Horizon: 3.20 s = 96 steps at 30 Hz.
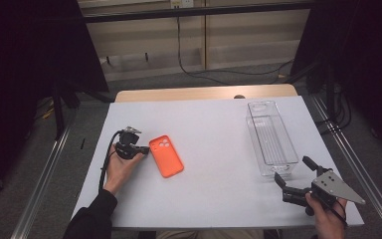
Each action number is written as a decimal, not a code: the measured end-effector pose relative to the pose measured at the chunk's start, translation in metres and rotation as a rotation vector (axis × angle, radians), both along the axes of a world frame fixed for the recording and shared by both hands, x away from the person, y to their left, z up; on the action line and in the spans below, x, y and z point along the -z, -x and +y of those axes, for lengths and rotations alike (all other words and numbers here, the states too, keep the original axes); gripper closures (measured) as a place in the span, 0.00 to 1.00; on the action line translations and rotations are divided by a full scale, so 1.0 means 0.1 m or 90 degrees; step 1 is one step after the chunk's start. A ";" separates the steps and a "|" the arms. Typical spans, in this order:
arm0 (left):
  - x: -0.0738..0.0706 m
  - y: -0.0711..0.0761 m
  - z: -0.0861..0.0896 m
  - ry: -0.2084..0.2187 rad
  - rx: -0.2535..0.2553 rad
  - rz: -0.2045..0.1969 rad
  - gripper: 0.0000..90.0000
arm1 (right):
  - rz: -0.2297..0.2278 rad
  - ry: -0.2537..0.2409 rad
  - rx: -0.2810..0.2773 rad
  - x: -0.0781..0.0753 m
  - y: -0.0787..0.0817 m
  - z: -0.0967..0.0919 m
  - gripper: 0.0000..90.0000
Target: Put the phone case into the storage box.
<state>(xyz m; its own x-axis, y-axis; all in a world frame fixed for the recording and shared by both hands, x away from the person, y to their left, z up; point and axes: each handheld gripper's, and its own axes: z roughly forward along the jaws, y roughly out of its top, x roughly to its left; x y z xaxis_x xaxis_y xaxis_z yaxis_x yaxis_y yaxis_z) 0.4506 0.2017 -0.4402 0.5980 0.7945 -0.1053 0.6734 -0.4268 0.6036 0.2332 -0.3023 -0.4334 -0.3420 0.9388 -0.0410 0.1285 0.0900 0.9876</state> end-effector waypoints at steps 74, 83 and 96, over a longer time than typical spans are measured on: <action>0.06 -0.40 -0.42 -0.002 0.005 -0.045 1.00 | 0.000 0.001 -0.001 0.00 0.00 -0.01 0.00; 0.07 -0.44 -0.45 0.008 0.007 -0.039 1.00 | 0.001 0.001 -0.001 0.00 0.00 0.00 0.00; 0.08 -0.45 -0.53 0.020 0.010 -0.041 1.00 | 0.000 0.001 -0.003 0.00 0.00 -0.01 0.00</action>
